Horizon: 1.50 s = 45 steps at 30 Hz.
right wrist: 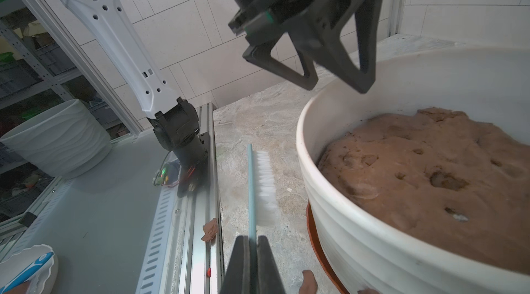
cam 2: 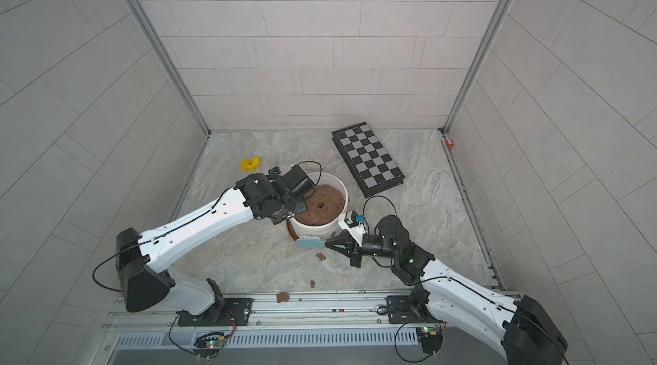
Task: Scrub the dried mud off the ceramic pot
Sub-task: Rotate the pot on the tray.
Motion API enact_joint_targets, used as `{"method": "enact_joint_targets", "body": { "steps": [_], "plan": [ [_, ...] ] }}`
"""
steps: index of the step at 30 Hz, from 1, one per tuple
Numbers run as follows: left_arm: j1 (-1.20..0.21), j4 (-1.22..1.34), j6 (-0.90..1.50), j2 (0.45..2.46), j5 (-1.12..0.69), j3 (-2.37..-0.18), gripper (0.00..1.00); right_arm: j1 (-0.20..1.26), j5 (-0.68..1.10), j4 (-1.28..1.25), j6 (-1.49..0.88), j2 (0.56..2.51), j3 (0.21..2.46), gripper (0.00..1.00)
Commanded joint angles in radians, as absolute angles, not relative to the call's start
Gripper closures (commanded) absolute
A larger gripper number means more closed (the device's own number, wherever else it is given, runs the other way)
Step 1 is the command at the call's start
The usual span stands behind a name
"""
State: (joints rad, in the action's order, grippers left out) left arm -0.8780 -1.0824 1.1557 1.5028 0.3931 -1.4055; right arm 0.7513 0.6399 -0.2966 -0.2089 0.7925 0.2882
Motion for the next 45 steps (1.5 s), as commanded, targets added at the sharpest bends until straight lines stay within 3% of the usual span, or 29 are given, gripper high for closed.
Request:
{"method": "enact_joint_targets", "body": {
  "steps": [1, 9, 15, 22, 33, 45],
  "plan": [
    [-0.889, -1.092, 1.219, 1.522, 0.4, -1.399, 0.41, 0.742, 0.647, -0.274, -0.192, 0.77, 0.307, 1.0],
    [-0.9, -1.06, 1.252, 1.576, 0.366, -1.375, 0.64, 0.735, 0.649, -0.273, -0.192, 0.77, 0.306, 1.0],
    [-0.9, -1.045, 1.242, 1.588, 0.366, -1.373, 0.69, 0.729, 0.65, -0.28, -0.192, 0.771, 0.3, 1.0],
    [-0.899, -1.055, 1.229, 1.609, 0.384, -1.384, 0.85, 0.727, 0.65, -0.289, -0.196, 0.771, 0.292, 1.0],
    [-0.874, -1.077, 1.174, 1.627, 0.435, -1.412, 0.9, 0.727, 0.675, -0.335, -0.221, 0.784, 0.287, 1.0],
    [-0.737, -0.94, 0.619, 1.648, 0.379, -1.403, 0.93, 0.726, 0.671, -0.364, -0.212, 0.836, 0.294, 1.0]
  ]
}}
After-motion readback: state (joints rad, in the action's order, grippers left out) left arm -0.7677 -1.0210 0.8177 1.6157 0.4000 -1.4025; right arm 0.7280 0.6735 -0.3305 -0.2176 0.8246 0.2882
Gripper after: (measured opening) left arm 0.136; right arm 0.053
